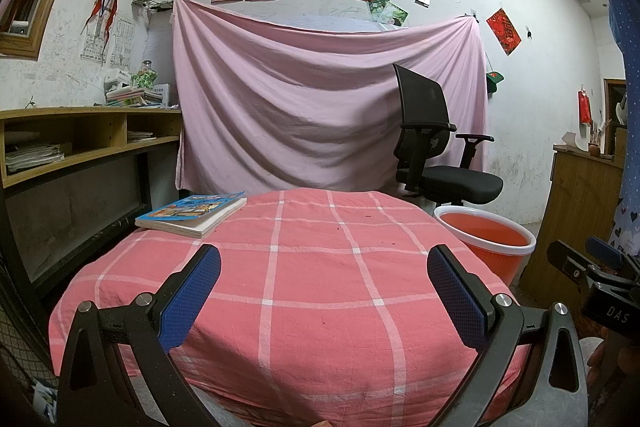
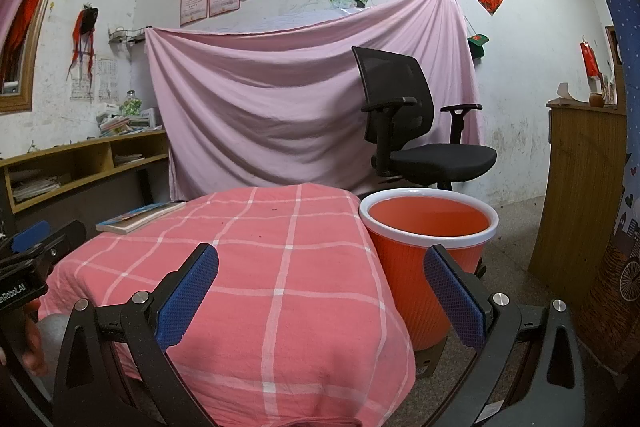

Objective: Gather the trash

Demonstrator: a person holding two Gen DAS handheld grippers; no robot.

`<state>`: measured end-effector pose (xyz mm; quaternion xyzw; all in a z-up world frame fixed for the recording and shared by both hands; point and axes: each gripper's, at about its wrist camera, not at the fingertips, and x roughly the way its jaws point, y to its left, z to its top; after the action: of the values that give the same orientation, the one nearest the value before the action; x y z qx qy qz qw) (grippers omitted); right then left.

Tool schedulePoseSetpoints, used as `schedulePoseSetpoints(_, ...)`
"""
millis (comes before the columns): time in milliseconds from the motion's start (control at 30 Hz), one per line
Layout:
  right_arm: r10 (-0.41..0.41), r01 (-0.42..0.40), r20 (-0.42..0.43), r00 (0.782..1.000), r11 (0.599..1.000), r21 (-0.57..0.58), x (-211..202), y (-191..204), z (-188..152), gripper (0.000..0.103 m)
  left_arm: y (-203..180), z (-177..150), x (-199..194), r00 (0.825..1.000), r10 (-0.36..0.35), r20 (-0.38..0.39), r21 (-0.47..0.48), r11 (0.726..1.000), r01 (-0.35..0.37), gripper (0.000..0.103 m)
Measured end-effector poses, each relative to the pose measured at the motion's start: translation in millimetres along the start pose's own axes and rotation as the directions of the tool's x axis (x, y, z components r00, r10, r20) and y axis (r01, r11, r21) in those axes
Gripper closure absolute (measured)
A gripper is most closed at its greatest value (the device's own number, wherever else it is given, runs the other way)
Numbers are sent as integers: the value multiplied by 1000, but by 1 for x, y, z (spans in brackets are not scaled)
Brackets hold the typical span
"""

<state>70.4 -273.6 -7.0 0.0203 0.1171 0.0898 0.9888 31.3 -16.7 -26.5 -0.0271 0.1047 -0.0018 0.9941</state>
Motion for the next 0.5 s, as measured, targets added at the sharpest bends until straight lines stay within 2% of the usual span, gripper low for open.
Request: schedulePoseSetpoints(500, 0, 0, -1, 1000, 1000, -1, 0, 0, 1, 0, -1, -2, -1, 1000, -6, -7, 8, 1000, 6, 2)
